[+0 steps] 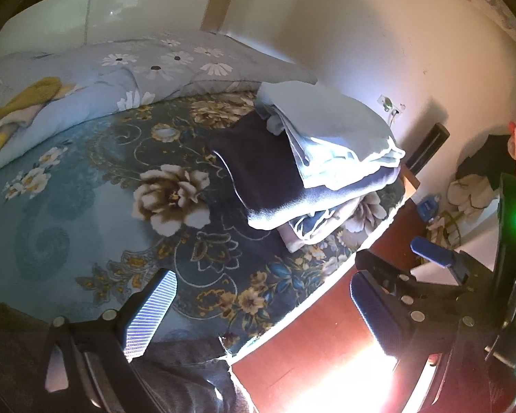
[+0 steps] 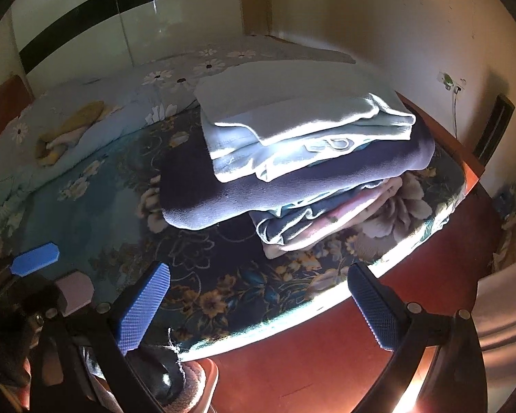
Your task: Fold clothes
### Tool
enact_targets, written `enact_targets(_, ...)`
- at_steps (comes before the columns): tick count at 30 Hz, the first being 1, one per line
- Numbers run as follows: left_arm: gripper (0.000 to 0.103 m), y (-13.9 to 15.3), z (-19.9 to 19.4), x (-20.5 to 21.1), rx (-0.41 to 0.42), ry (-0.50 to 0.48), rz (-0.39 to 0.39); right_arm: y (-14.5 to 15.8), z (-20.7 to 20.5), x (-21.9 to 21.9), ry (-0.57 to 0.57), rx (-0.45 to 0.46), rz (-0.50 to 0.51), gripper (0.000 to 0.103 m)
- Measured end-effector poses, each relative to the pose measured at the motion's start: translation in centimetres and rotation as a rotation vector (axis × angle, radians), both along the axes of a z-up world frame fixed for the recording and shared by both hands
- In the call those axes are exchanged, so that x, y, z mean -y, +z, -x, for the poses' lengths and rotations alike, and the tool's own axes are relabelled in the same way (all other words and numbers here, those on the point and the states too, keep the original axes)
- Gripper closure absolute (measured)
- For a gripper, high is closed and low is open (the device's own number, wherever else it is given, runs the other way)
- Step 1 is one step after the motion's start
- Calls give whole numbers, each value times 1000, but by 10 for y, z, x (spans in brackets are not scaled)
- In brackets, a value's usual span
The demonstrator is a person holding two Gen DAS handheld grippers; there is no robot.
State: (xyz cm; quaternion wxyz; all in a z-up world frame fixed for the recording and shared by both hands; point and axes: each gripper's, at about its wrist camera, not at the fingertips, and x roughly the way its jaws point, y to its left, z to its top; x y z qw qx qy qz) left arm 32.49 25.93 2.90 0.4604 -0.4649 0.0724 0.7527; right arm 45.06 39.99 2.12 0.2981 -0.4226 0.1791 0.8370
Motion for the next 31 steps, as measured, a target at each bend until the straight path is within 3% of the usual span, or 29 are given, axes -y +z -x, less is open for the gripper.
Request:
enact_targets(8, 0, 0, 1, 4, -4, 12, 6, 2, 1, 3, -1, -4, 11, 0)
enact_targets(16, 0, -4, -8, 0, -68, 14, 52, 0, 0, 2, -18, 12, 18, 0)
enact_targets(23, 0, -8, -6, 3, -51, 21, 54, -3, 1, 3, -25, 24, 20, 0)
enact_targets(31, 0, -5, -10, 9, -99, 54, 38, -5, 5, 3, -25, 37, 20, 0)
